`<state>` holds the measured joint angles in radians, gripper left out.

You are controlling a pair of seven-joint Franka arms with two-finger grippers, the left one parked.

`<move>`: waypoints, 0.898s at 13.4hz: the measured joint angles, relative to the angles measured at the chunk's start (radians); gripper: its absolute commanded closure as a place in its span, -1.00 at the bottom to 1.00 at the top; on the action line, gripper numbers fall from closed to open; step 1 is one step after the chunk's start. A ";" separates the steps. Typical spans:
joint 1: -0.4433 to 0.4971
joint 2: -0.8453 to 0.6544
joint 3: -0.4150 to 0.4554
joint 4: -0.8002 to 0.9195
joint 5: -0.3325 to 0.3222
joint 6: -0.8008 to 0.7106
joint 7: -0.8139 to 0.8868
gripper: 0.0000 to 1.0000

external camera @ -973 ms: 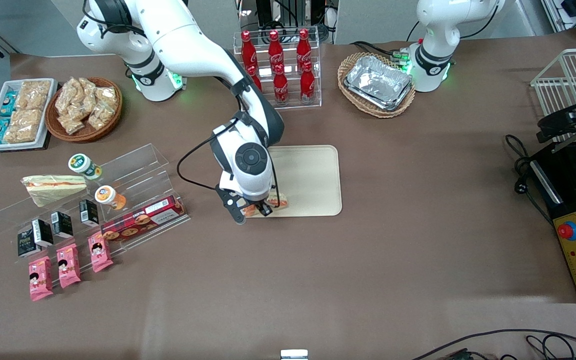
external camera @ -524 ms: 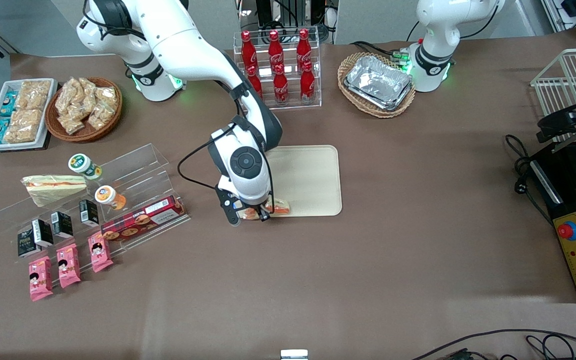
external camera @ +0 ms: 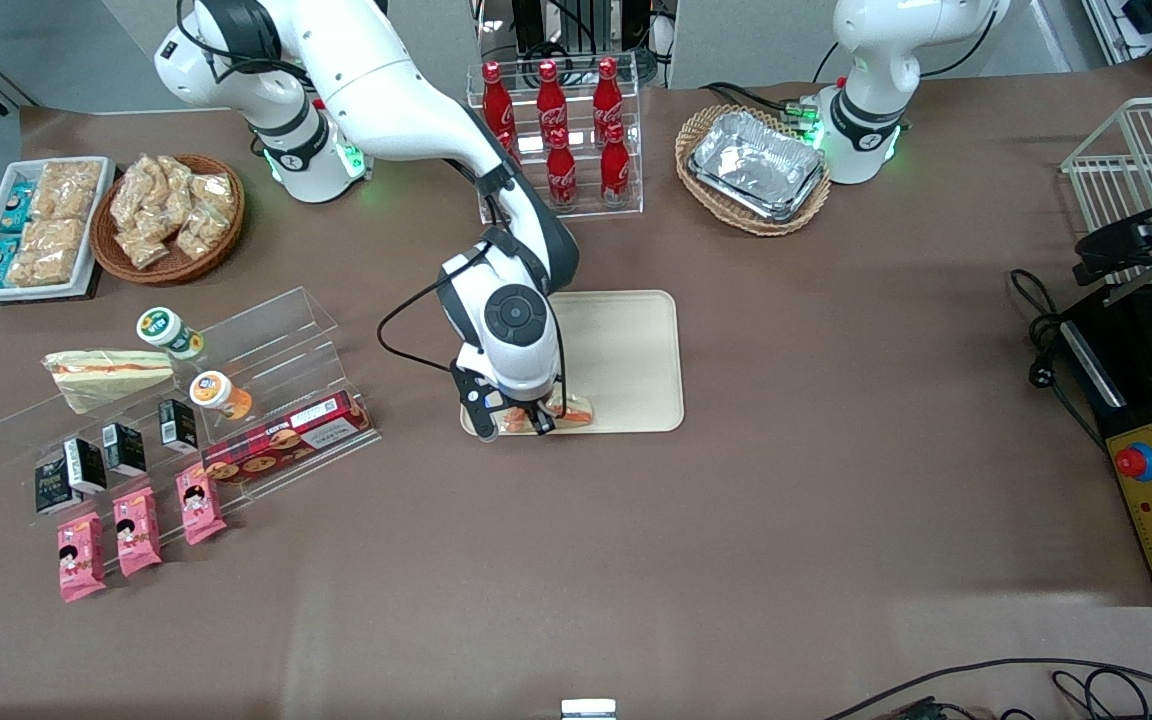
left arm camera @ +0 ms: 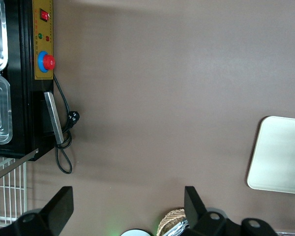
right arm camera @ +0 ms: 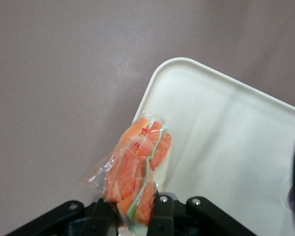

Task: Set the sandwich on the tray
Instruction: 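Lower the sandwich onto the tray and open the right gripper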

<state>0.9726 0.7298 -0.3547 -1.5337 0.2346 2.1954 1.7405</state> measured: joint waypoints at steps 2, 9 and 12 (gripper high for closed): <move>0.004 0.007 0.000 -0.001 0.000 0.013 0.006 -0.58; 0.008 0.008 -0.005 0.000 0.000 0.029 -0.036 -1.00; -0.015 -0.008 -0.019 0.008 0.000 0.027 -0.188 -1.00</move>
<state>0.9574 0.7221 -0.3734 -1.5260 0.2345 2.2221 1.5525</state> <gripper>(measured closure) 0.000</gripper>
